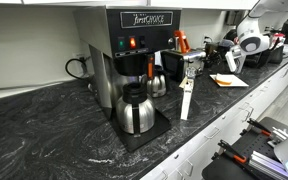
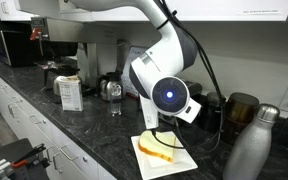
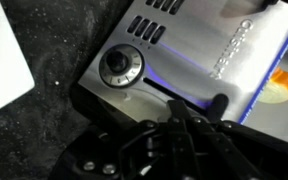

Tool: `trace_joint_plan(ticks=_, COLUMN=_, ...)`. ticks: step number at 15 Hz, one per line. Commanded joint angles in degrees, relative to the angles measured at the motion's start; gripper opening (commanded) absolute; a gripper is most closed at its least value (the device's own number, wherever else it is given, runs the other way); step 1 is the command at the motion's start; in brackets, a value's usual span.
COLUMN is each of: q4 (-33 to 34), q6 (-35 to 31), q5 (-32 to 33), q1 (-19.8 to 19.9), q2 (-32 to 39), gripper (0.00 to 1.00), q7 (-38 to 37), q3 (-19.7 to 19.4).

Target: Push the right lever on the bread toaster upwards

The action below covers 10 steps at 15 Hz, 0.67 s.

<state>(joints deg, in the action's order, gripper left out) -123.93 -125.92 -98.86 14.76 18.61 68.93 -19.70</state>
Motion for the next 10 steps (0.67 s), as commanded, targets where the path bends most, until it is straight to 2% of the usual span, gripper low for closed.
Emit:
trace_joint_plan(ticks=1, q4=-1.2, q6=4.1, q5=-1.0, q1=1.4, q2=-3.6, gripper=0.00, q7=2.8, q3=0.9)
trace_joint_plan(ticks=6, q4=-3.4, q6=3.3, q5=1.1, q1=1.0, q2=-6.2, gripper=0.00, q7=4.3, q3=0.6)
trace_joint_plan(ticks=10, q4=-6.2, q6=1.9, q5=5.7, q1=0.5, q2=-9.2, gripper=0.00, q7=3.3, q3=0.5)
